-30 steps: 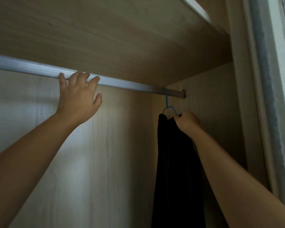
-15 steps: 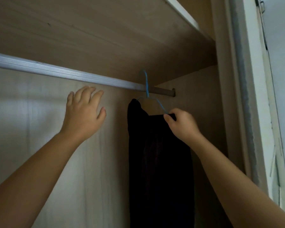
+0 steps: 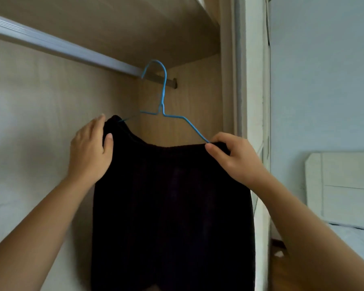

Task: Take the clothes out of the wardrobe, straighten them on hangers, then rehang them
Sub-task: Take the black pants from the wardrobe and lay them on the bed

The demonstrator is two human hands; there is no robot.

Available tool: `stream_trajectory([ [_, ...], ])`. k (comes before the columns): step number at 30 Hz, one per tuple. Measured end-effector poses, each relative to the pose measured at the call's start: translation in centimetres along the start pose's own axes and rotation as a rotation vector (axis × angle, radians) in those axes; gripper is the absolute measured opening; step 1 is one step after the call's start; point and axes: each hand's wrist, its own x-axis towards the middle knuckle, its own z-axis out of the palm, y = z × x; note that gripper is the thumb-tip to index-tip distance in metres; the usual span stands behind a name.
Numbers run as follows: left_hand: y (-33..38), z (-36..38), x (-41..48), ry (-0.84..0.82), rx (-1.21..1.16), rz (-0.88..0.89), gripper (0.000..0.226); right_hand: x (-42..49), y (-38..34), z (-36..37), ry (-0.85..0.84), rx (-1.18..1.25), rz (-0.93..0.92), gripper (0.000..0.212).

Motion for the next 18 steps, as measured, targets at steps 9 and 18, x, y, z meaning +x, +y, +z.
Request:
stream_trajectory([
  [9,4.3,3.1,-5.0,-0.169,-0.183,0.041,0.035,-9.3,1.8,-8.6,-0.089,-0.025,0.200,0.018],
  [18,14.6,3.6,-14.1,-0.302,-0.437,0.256,0.033,-21.8,6.3,-16.6,0.054,-0.196,0.737,0.018],
])
